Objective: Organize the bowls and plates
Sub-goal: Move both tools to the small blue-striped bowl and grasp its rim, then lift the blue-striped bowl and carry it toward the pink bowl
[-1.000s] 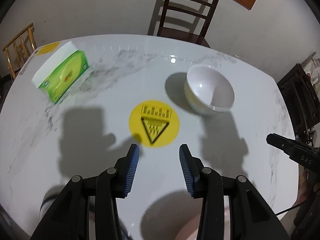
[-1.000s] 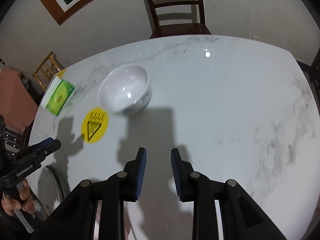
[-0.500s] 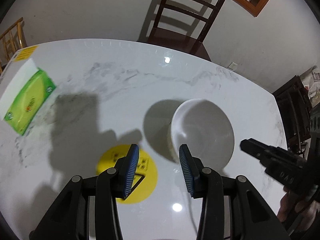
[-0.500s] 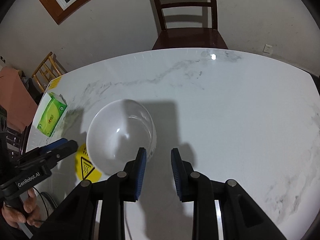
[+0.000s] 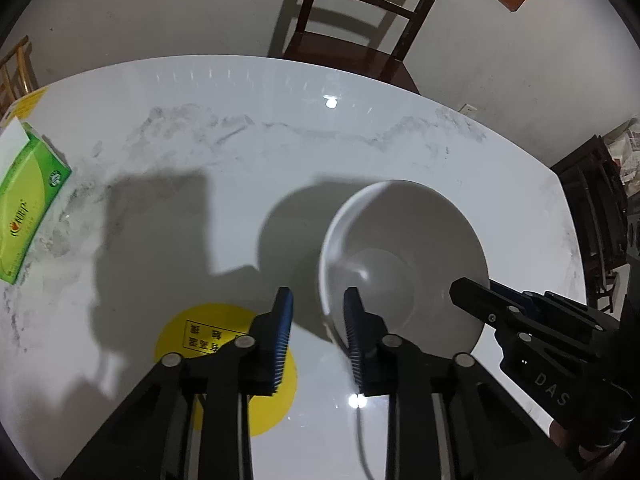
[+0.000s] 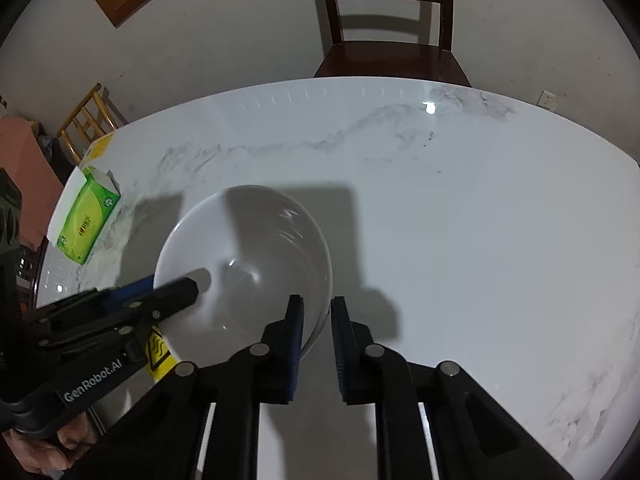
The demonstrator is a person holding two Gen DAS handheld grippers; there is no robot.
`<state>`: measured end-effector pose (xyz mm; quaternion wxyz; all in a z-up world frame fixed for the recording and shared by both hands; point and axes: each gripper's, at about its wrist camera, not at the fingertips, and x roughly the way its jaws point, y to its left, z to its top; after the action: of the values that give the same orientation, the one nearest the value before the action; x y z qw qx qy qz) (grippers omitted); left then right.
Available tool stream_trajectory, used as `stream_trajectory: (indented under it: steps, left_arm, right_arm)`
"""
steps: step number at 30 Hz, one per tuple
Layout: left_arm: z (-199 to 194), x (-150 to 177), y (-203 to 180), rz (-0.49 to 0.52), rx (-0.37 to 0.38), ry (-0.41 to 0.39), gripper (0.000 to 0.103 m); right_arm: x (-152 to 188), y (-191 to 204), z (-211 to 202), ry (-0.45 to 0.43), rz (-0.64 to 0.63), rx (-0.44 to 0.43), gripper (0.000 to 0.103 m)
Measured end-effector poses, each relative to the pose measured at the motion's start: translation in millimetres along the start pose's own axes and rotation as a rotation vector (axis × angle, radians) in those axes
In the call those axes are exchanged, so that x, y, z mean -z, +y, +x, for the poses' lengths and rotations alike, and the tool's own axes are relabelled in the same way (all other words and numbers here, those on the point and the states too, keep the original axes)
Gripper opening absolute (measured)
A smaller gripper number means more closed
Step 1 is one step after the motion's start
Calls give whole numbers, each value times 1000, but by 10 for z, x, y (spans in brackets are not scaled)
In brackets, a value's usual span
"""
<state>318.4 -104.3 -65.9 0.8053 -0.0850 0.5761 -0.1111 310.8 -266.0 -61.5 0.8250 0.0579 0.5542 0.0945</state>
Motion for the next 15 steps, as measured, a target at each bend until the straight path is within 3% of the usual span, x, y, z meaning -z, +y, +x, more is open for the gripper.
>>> stream_trajectory:
  steps: [2,15]
  left_arm:
    - [-5,16,-12,1,16,6,12]
    - [-203,228,-68,2,21,28,12]
  right_arm:
    - [20,3,-6,2,2,0,14]
    - [265,72,-198,27,0,12,14]
